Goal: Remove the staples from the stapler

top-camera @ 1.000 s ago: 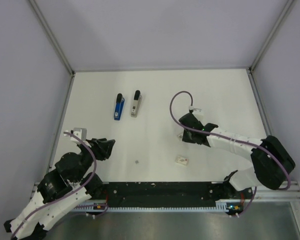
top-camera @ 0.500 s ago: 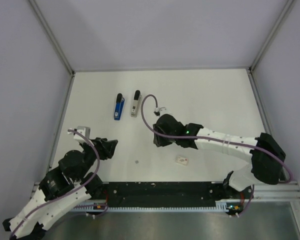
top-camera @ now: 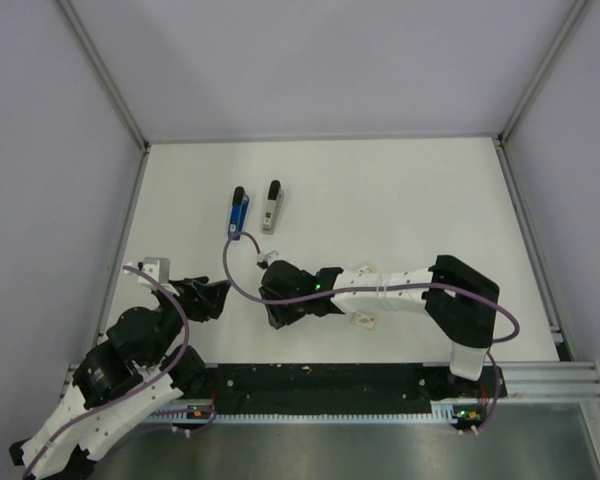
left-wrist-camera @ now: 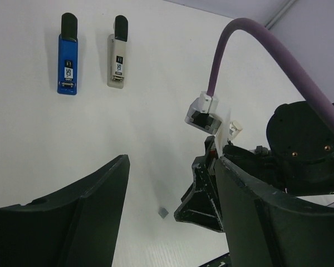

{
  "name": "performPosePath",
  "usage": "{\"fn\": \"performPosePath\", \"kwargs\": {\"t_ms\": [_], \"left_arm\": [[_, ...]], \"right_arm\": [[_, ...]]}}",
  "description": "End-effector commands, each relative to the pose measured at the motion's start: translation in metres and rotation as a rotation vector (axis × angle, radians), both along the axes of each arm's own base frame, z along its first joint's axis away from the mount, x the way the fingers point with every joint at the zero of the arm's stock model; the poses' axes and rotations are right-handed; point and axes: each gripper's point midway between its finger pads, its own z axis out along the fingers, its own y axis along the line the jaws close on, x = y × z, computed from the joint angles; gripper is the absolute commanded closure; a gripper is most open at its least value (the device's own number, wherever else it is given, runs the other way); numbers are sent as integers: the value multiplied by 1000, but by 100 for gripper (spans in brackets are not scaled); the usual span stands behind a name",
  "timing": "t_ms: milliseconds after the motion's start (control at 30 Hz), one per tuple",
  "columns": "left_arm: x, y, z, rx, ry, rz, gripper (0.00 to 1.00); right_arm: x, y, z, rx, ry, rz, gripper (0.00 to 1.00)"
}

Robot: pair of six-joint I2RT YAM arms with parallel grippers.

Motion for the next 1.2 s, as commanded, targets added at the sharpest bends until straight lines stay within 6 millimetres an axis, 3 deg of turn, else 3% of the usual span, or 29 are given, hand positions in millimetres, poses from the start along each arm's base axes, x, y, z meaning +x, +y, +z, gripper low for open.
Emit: {"fn": "performPosePath", "kwargs": {"t_ms": [0,533,1167], "left_arm": [[1,1,8,-28,-19,8,30],[-3,6,13,-65,-47,12,27],[-4,6,14,-74,-50,9,26]], "right_arm": [[-2,28,12,56,-18,-12,60],[0,32,-25,-59,-47,-26,56],[-8,20,-42,-155,-95,-28,63]]}}
